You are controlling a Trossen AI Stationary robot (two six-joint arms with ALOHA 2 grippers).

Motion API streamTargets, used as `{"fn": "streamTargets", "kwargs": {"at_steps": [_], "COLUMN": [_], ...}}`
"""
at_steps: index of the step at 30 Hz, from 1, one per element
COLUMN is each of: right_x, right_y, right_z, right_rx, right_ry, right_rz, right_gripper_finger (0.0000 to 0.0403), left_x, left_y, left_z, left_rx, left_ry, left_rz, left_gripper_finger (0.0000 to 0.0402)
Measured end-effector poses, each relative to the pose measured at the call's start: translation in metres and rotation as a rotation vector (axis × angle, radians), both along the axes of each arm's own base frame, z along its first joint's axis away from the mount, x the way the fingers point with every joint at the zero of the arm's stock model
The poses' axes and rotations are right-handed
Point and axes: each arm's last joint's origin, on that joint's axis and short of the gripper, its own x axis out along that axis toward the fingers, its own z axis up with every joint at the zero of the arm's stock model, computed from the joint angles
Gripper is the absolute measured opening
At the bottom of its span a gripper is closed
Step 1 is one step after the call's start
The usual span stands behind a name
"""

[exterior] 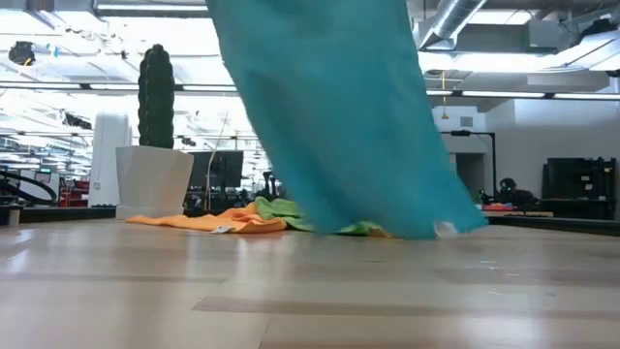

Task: Fold microfiber towels
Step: Fold the blue microfiber towel

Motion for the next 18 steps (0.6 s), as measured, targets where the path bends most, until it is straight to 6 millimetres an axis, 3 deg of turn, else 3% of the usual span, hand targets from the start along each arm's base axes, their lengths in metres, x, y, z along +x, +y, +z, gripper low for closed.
{"fn": "streamTargets", "kwargs": {"at_steps": [5,11,14,18], "right_x": [0.002,0.009,0.012,0.012], "right_y": [-0.046,-0.094,-0.103,-0.094], "right_z": [0.014,0.031,0.036,0.028], "right_rx": [-0.142,-0.237,-0.237,-0.188], "right_ry": [0.022,-0.004,-0.042,-0.027], "right_rz": [-0.167,-0.293,-0.29,-0.26], "right_gripper_finger": [0.0009,0.0011,0.0012,0.0009], "left_x": [-0.005,0.002,0.005,0.002], "left_y": [0.044,0.112,0.139,0.147], "left_z": [0.018,0.028,0.034,0.034], "left_rx": [0.205,0.327,0.338,0.287], "left_ry": [-0.021,0.05,0.022,0.002], "left_rz": [0.101,0.274,0.355,0.378], "left_gripper_finger": [0.0,0.0,0.0,0.0]}}
